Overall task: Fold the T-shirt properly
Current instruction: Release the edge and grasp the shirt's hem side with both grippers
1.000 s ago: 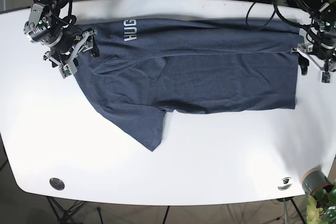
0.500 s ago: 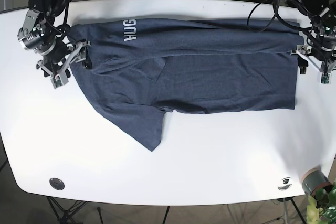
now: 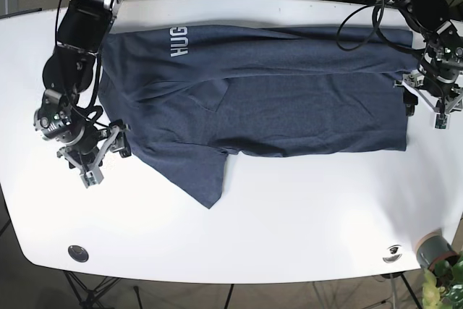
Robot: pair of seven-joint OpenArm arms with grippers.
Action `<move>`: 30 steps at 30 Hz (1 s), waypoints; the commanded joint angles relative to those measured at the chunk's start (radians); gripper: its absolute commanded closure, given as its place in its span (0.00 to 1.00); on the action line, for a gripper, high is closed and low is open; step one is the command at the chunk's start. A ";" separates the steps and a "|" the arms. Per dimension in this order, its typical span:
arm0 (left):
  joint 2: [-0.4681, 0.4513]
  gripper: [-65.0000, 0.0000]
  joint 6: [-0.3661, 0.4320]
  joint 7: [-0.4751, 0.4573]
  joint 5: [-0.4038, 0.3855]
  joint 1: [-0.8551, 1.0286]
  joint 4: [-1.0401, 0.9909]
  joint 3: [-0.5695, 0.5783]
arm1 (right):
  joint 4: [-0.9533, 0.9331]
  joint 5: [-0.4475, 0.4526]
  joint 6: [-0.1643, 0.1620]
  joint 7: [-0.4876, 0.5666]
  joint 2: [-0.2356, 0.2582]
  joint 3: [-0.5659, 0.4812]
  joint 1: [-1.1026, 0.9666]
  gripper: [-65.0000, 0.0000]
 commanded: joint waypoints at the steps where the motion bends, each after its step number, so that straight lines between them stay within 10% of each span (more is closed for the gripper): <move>1: -0.017 0.41 0.003 -0.019 -0.013 -0.010 0.017 -0.003 | -0.083 -0.013 -0.001 0.076 0.016 -0.029 0.057 0.32; 11: -0.017 0.41 0.003 -0.019 -0.013 -0.010 0.017 -0.003 | -0.502 -0.073 -0.001 0.301 0.019 -0.049 0.220 0.32; 23: -0.022 0.40 0.003 -0.021 -0.012 -0.077 -0.036 -0.002 | -0.522 -0.070 -0.001 0.321 -0.030 -0.139 0.174 0.32; 30: -0.066 0.40 0.003 -0.021 -0.012 -0.187 -0.217 0.023 | -0.525 -0.071 -0.001 0.354 -0.038 -0.141 0.169 0.69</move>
